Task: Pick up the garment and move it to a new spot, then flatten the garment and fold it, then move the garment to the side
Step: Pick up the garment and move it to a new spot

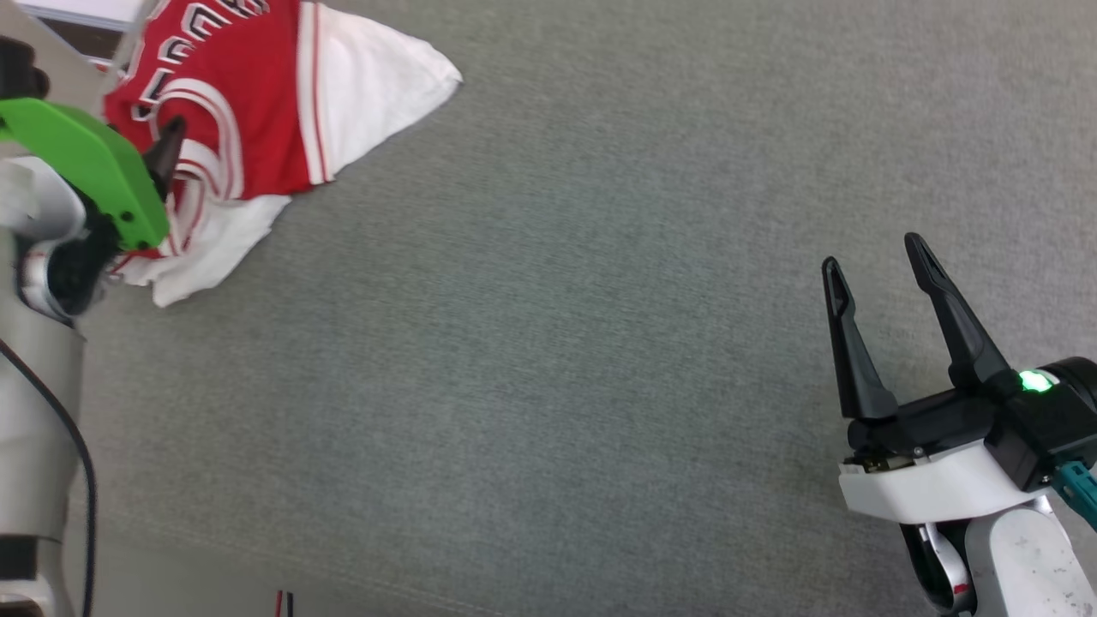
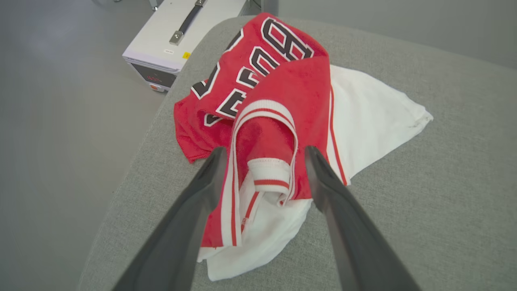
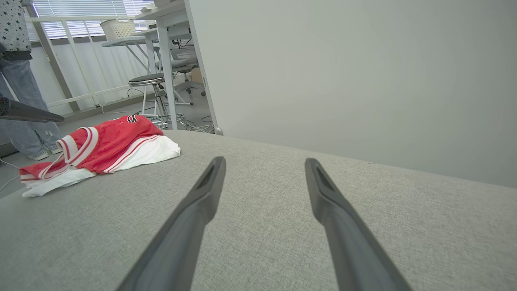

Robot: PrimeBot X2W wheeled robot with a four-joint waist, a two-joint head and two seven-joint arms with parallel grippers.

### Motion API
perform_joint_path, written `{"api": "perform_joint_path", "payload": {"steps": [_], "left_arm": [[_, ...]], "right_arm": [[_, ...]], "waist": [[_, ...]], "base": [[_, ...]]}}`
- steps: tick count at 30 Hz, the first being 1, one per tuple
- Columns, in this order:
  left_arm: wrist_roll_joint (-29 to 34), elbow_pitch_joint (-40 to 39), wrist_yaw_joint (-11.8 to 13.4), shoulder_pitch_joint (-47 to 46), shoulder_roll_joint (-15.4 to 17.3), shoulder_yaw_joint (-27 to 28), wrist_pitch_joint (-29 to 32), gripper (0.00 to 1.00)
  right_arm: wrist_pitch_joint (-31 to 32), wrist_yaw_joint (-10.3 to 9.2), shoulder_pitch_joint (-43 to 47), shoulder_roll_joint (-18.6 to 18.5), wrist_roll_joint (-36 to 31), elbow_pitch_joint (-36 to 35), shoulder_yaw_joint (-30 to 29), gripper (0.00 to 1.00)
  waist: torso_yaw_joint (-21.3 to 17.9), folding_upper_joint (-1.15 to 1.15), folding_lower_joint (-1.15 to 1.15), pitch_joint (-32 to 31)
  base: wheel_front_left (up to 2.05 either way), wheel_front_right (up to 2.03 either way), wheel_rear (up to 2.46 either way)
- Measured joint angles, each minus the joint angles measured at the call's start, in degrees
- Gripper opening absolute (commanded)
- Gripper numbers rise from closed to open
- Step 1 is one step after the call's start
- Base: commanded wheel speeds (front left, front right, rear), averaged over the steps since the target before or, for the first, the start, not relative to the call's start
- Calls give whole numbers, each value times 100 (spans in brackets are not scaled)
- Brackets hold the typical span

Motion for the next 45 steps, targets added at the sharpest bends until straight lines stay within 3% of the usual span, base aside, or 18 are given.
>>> {"api": "perform_joint_path", "payload": {"steps": [6,16,17,18,25,34,45], "left_arm": [[-255,582,-1,-514,357,-164,680,100],[-528,1362,-1,-918,404,-430,834,100],[-560,1411,-1,-946,415,-453,883,37],[-595,1437,0,-976,442,-477,922,0],[-893,1475,2,-966,522,-686,601,0],[-734,1501,0,-1029,584,-823,-773,0],[-359,471,0,-1315,563,-1143,-1596,0]], "right_arm": [[-1,0,-104,-56,-54,-94,-5,100],[0,0,-189,-70,-110,-120,8,100],[0,0,-191,-69,-116,-120,8,100],[0,0,-191,-70,-122,-119,11,100],[-1,0,-192,-62,-137,-47,-18,100],[0,0,-184,118,-103,200,-55,100],[-1,0,32,435,24,537,-257,100]], "waist": [[-306,0,0,493],[-631,0,0,1037],[-648,0,-1,1056],[-668,0,-1,1075],[-681,0,-1,976],[-672,0,-1,470],[-757,0,-1,-631]], "base": [[0,0,0],[0,0,0],[0,0,0],[0,0,0],[0,0,0],[0,0,0],[0,0,0]]}}
